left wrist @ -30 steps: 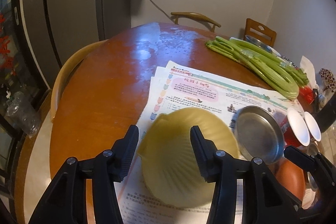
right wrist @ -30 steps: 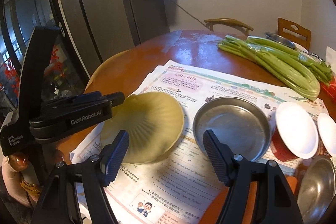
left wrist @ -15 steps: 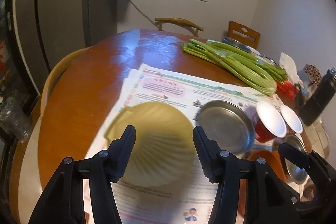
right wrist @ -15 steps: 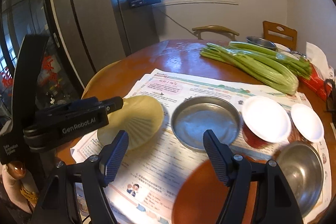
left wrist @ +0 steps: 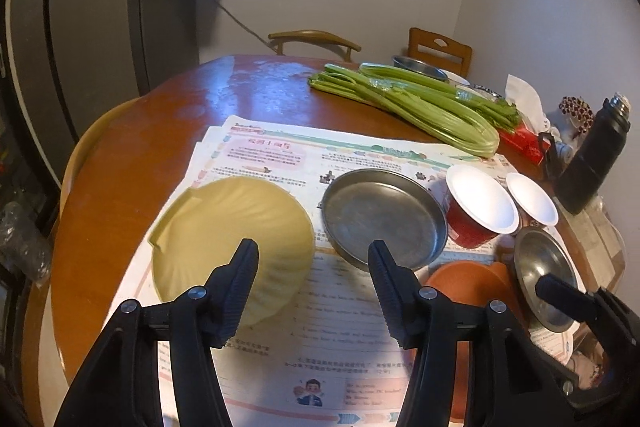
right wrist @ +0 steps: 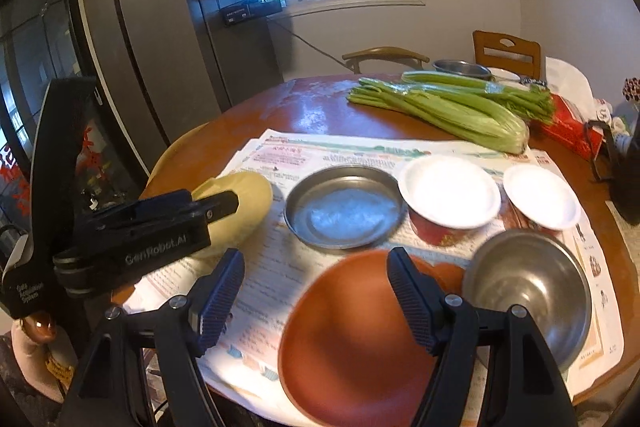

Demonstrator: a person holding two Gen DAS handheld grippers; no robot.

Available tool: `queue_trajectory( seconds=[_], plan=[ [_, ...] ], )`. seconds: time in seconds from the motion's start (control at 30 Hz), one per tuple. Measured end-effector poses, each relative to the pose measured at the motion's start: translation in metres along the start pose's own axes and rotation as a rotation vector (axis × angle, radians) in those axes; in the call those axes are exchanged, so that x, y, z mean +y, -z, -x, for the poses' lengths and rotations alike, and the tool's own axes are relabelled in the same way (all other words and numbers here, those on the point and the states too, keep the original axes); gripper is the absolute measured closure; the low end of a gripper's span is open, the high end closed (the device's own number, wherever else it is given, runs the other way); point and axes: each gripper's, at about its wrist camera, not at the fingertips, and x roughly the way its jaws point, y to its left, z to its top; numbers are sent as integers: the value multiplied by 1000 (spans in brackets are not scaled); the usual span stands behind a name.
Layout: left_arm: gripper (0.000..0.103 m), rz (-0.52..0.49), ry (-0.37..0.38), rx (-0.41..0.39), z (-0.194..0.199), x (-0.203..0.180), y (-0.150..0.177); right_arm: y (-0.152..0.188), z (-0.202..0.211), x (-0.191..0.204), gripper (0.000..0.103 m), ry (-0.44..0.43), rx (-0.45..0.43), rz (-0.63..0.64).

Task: Organize plates and bowls
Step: 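Open the left tool and withdraw from the yellow plate, then move the left tool to the orange plate and grasp its rim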

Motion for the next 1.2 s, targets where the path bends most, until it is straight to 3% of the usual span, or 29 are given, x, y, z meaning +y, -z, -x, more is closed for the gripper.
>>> queue_trajectory(
  seconds=[0.8,1.2],
  plan=[
    [44,-86,41,78,-17,-31,27,50,13,-41,30,75,85,-72],
    [44,-117,53,128,-34,-44,36,65,0,-60,30,91,150,-139]
  ],
)
